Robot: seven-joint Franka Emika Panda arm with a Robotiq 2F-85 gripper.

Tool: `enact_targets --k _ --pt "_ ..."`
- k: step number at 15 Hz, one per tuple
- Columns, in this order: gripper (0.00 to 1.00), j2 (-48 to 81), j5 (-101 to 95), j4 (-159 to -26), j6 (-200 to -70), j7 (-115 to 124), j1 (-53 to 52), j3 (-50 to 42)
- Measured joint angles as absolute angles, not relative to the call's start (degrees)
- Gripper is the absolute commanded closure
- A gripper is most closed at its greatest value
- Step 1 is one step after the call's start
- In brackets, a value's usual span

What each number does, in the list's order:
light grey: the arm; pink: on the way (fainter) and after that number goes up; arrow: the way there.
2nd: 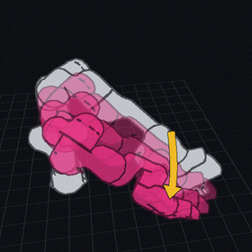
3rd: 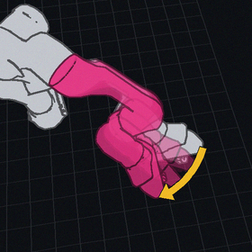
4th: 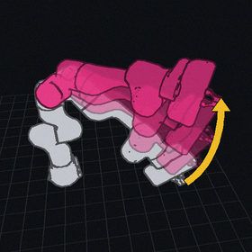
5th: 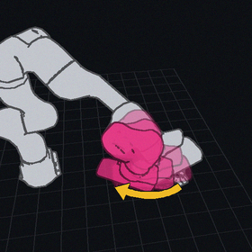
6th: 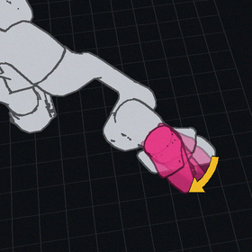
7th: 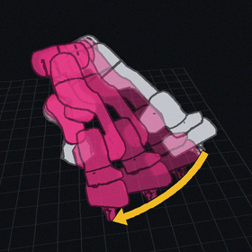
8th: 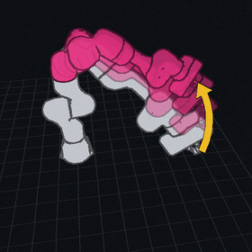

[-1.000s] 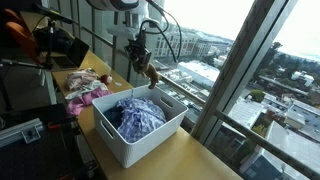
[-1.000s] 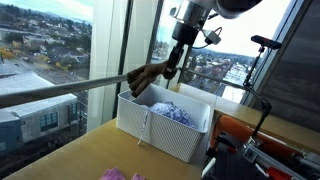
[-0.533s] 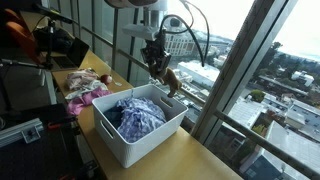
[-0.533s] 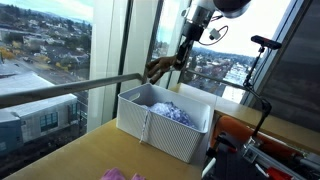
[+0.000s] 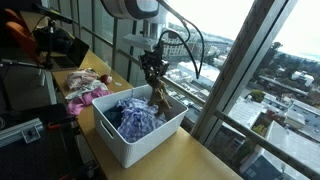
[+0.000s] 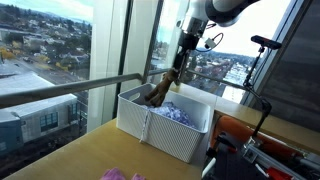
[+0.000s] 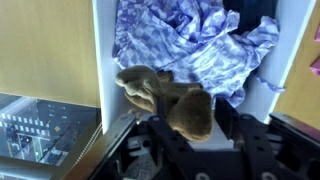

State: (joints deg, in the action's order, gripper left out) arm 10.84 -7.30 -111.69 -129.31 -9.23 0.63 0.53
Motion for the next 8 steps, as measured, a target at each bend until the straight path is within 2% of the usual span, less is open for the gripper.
enact_targets --k 2,8 --pt "0.0 10.9 -7.3 -110.9 -129.3 -9.2 0.5 0.6" --pt "0.0 10.6 -7.4 -108.9 -129.3 -9.2 -1.9 2.0"
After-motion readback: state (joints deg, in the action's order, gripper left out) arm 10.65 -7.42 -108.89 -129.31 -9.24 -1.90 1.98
